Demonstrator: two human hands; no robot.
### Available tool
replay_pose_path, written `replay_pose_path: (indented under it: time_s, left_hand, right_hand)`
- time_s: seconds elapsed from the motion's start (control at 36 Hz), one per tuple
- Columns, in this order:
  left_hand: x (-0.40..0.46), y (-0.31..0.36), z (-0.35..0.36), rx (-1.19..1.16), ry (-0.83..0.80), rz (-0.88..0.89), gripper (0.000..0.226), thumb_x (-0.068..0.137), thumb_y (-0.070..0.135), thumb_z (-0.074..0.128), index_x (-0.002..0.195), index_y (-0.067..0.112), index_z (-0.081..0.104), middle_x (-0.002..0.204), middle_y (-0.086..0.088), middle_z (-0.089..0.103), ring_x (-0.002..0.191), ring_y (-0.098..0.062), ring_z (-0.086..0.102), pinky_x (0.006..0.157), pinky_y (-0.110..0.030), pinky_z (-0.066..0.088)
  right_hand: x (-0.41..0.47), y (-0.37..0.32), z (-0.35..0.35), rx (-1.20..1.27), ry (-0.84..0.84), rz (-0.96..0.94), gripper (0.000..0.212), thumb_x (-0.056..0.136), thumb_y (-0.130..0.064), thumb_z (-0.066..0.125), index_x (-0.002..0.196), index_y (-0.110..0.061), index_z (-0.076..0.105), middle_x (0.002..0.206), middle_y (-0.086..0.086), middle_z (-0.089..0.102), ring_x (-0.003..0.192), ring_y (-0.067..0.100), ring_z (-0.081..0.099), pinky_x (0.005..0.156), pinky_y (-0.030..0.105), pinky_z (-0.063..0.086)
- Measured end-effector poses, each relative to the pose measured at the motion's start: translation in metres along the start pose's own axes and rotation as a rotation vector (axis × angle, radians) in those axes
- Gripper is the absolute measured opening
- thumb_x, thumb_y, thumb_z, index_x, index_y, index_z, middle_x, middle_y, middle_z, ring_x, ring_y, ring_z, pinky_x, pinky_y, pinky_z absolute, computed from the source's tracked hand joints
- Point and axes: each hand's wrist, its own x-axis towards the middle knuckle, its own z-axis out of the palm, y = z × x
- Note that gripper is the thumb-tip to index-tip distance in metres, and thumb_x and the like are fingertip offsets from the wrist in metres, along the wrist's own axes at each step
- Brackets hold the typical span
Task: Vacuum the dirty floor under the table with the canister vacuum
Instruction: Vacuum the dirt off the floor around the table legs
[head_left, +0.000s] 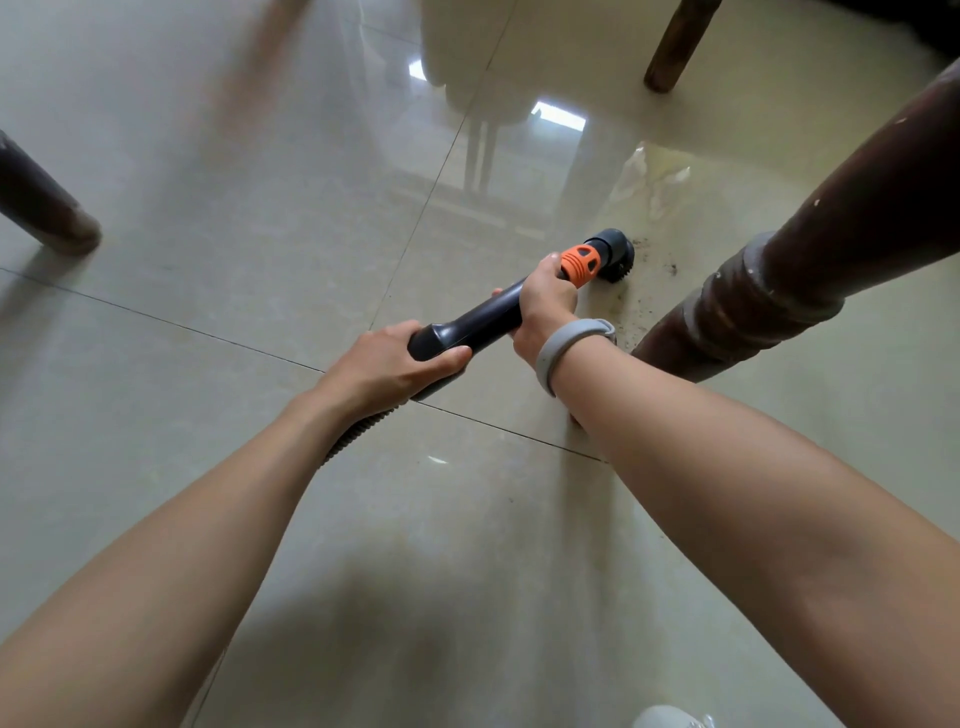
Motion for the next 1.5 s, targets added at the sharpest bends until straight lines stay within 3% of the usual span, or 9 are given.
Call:
replay_pose_path:
  time_s: [0.08,0.36,0.53,0.64,0.78,1.03,1.11,1.31,1.5]
  left_hand:
    - [-0.001,0.002,-0.003,0.032,-0.003,0.017,0.047,0.064,0.073,0.050,0.084,0.031,0.057,0.078,0.009,0.062,0.075,-0.009,0.061,0.062,-0.029,0.047]
    - [-0.037,-0.027,0.002,-0.002,-0.030,-0.006,0.065,0.054,0.080,0.045,0.091,0.031,0.062,0.078,0.007,0.066,0.076,-0.011,0.063,0.068,-0.033,0.050]
    - [-0.059,-0.042,-0.001,-0.023,-0.029,-0.007,0.055,0.055,0.078,0.046,0.087,0.036,0.062,0.076,0.009,0.064,0.075,-0.011,0.063,0.068,-0.033,0.050]
    - [-0.073,-0.049,-0.002,-0.023,-0.022,-0.025,0.060,0.053,0.077,0.047,0.093,0.035,0.064,0.078,0.009,0.066,0.077,-0.010,0.064,0.071,-0.034,0.052]
    - [-0.085,-0.056,-0.006,-0.038,-0.020,-0.052,0.062,0.051,0.074,0.048,0.092,0.031,0.065,0.075,0.007,0.066,0.075,-0.012,0.063,0.068,-0.031,0.051]
    - [-0.099,-0.066,-0.014,0.015,-0.169,-0.070,0.056,0.049,0.073,0.050,0.083,0.030,0.060,0.077,0.009,0.065,0.071,-0.009,0.062,0.067,-0.029,0.048]
    - [-0.105,-0.069,-0.013,0.027,-0.222,-0.087,0.054,0.050,0.072,0.053,0.080,0.029,0.060,0.073,0.008,0.064,0.068,-0.010,0.061,0.067,-0.033,0.050]
    - [-0.111,-0.052,-0.006,0.033,-0.347,-0.114,0.056,0.053,0.077,0.052,0.072,0.025,0.058,0.062,0.012,0.062,0.054,-0.004,0.056,0.057,-0.023,0.045]
    - [-0.119,-0.041,0.006,-0.046,-0.395,-0.094,0.033,0.086,0.051,0.063,0.076,0.020,0.059,0.061,0.002,0.066,0.053,-0.011,0.061,0.060,-0.026,0.048]
  right_hand:
    - [-0.003,0.001,-0.002,-0.004,0.010,-0.001,0.046,0.101,-0.047,0.033,0.118,-0.005,0.038,0.066,0.007,0.056,0.103,0.032,0.064,0.098,0.042,0.049]
    - [-0.028,0.044,-0.001,0.000,0.009,0.032,0.067,0.094,-0.056,0.038,0.133,-0.002,0.036,0.121,0.017,0.057,0.106,0.036,0.062,0.095,0.048,0.050]
    - [-0.043,0.059,-0.007,-0.047,-0.056,0.084,0.065,0.095,-0.053,0.041,0.137,-0.005,0.034,0.121,0.014,0.054,0.110,0.033,0.059,0.096,0.047,0.050]
    - [-0.050,0.059,-0.014,-0.127,-0.042,0.112,0.054,0.093,-0.041,0.049,0.132,-0.004,0.040,0.102,0.008,0.052,0.097,0.026,0.053,0.093,0.045,0.053]
    - [-0.060,0.057,-0.010,-0.145,0.004,0.106,0.064,0.085,-0.037,0.061,0.136,-0.007,0.036,0.122,0.011,0.050,0.104,0.028,0.054,0.083,0.042,0.057]
    - [-0.078,0.085,-0.024,-0.181,-0.007,0.150,0.061,0.092,-0.041,0.053,0.138,-0.006,0.033,0.120,0.012,0.049,0.100,0.027,0.053,0.072,0.038,0.058]
    - [-0.083,0.096,-0.029,-0.176,0.001,0.171,0.065,0.092,-0.046,0.052,0.140,-0.007,0.031,0.130,0.013,0.047,0.110,0.030,0.054,0.075,0.040,0.059]
    - [-0.090,0.103,-0.041,-0.223,-0.039,0.204,0.065,0.093,-0.046,0.051,0.140,-0.006,0.029,0.122,0.013,0.050,0.100,0.027,0.054,0.075,0.038,0.057]
    - [-0.107,0.119,-0.036,-0.215,-0.188,0.273,0.063,0.091,-0.044,0.056,0.137,-0.009,0.030,0.116,0.011,0.052,0.085,0.021,0.058,0.052,0.028,0.054]
